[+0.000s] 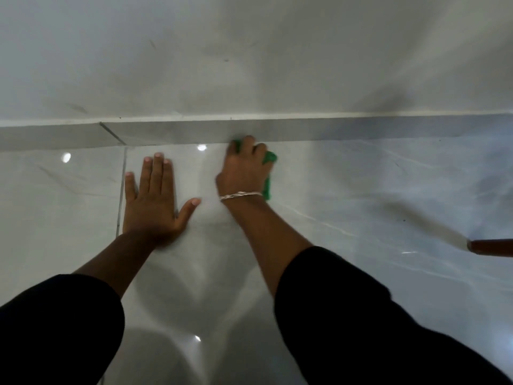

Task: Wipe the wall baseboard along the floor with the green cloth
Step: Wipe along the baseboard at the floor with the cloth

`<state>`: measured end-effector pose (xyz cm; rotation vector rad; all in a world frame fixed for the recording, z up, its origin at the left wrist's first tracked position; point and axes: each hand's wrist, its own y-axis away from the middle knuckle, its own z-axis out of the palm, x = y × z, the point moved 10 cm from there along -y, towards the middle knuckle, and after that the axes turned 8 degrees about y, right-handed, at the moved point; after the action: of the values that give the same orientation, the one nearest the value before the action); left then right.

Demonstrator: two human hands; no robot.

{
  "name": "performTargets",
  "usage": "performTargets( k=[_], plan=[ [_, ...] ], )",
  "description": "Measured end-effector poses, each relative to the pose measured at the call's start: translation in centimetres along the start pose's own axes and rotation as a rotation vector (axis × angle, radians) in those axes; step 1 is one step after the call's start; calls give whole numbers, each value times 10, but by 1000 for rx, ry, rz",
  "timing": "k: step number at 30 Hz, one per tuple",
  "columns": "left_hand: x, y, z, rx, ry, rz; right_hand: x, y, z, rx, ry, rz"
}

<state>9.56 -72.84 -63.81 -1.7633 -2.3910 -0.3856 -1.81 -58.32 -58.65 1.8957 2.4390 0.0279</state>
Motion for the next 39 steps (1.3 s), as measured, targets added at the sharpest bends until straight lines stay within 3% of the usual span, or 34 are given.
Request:
performTargets(
  k=[3, 6, 12, 17, 23, 28, 30, 35, 39],
  plan=[
    [0, -1, -1, 17, 6, 7, -30, -1, 1, 9, -9, -169],
    [2, 1, -3, 13, -1, 17, 13, -9, 2, 27, 59, -267],
    [17, 2, -4, -45, -21, 120, 161, -27, -4, 56, 12, 92],
    [34, -4, 1, -113, -109, 287, 132, -15, -1, 35, 11, 295],
    [32, -5, 1, -70, -84, 279, -16, -1, 2, 45, -43, -54],
    [15, -4, -4, -13, -23, 136, -7, -5, 1, 53, 40, -305],
    [10, -3, -5, -10, -12, 93, 31, -13, 0, 55, 73, -257],
    [12, 18, 2, -10, 6, 11, 154, -31, -5, 2, 25, 60],
    [25, 48, 8, 9, 46, -42, 167, -37, -8, -70, -19, 114]
  ],
)
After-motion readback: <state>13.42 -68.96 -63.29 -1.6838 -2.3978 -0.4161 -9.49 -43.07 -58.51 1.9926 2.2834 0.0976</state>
